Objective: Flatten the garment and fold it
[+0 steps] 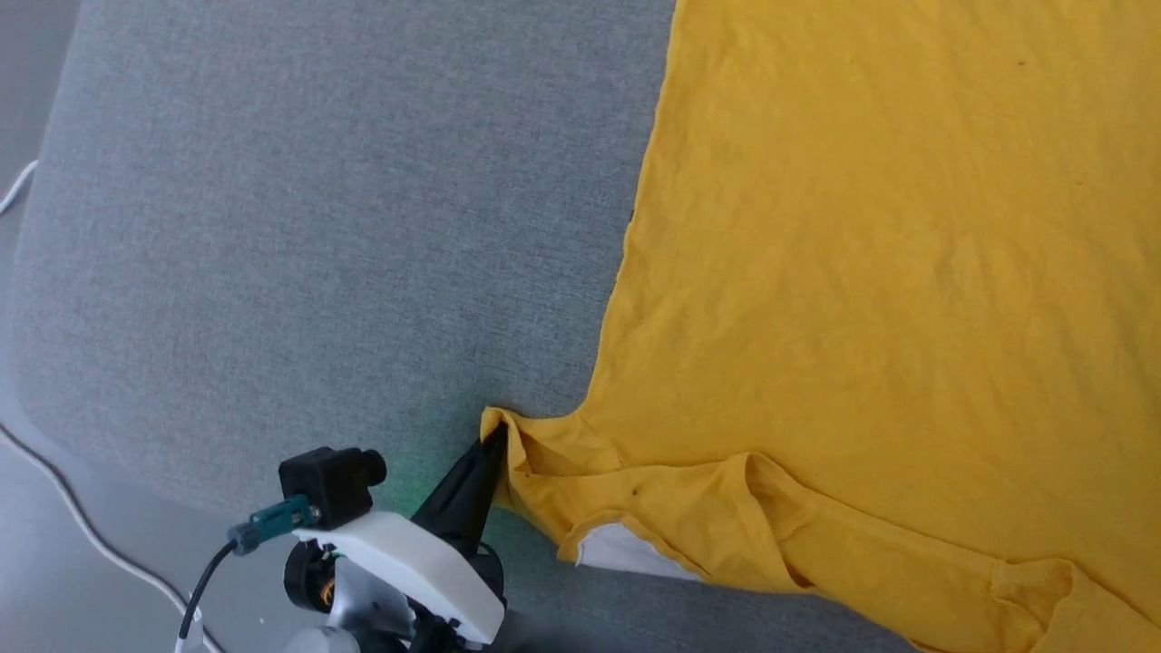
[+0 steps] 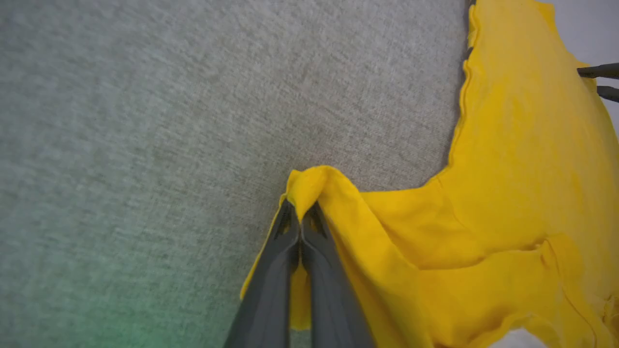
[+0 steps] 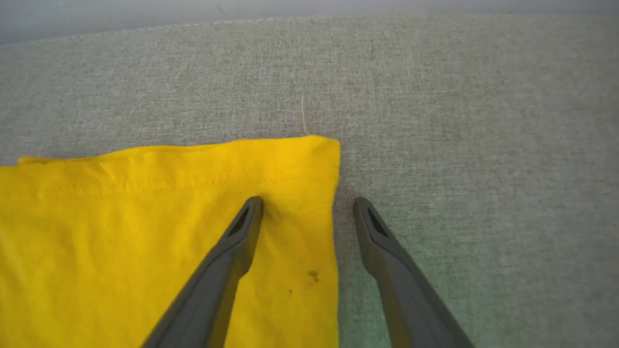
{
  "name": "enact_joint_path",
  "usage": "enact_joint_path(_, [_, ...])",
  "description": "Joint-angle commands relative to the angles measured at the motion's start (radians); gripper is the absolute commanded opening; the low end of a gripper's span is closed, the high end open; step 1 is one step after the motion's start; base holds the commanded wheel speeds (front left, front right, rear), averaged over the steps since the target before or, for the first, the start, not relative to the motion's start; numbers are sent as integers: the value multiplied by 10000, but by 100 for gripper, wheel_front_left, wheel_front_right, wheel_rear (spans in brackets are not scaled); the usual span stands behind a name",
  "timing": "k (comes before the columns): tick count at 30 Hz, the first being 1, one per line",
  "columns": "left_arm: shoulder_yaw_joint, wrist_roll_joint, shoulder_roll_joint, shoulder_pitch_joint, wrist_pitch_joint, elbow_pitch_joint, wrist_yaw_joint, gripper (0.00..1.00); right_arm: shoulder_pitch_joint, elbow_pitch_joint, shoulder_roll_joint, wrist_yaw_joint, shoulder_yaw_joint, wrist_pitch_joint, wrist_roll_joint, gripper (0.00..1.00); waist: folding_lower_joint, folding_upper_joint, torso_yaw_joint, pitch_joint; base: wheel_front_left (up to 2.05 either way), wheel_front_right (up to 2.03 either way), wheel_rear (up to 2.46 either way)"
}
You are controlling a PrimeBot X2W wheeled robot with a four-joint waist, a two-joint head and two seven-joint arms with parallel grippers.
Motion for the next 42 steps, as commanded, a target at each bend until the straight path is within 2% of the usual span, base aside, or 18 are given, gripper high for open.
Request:
enact_joint_path(1, [85, 24, -19, -298, 177, 688, 271, 0, 35, -134, 66, -9, -98, 231, -209, 47, 1, -2, 93, 115, 0, 0, 0])
enact_joint_path(4, [66, 3, -22, -325, 147, 741, 254, 0, 150, -584, 77, -9, -276, 339, -355, 0, 1, -2, 76, 111, 0, 0, 0])
enact_joint_path(11, [68, -48, 17, -288, 108, 956, 235, 0, 886, -1236, 15, -9, -258, -872, -136, 0, 1, -2, -77, -261, 0, 0, 0])
enact_joint_path(13, [94, -50, 70, -256, 105, 1042, 247, 0, 1323, -1430, -5, -9, -77, -1814, 170, 0, 1, -2, -159, -491, 0, 0, 0])
enact_joint_path(16, [156, -91, 128, -166, 88, 1129, 269, 0, 2198, -1687, -138, -9, 390, -3791, 754, 0, 1, -2, -336, -964, 0, 0, 0])
enact_joint_path(20, [254, -116, 275, 99, 154, 1185, 373, 0, 3768, -1936, -270, -9, 617, -6161, 869, 0, 1, -2, -667, -1743, 0, 0, 0])
enact_joint_path(24, [302, -134, 449, 450, 339, 1132, 494, 0, 5248, -2282, 20, -9, 84, -7548, 803, 0, 1, -2, -973, -2529, 0, 0, 0])
enact_joint_path(27, [354, -186, 556, 678, 465, 1018, 564, 0, 6292, -2655, 352, -9, -446, -8056, 707, 0, 1, -2, -1220, -2990, 0, 0, 0])
enact_joint_path(33, [423, -209, 749, 1067, 751, 726, 788, 0, 7937, -2997, 1177, -9, -1227, -7649, 848, 0, 1, -2, -1735, -3607, 0, 0, 0])
enact_joint_path(42, [404, -262, 917, 1403, 1014, 459, 912, 0, 9460, -3044, 1934, -9, -2304, -4511, 1187, 0, 1, -2, -2134, -4009, 0, 0, 0])
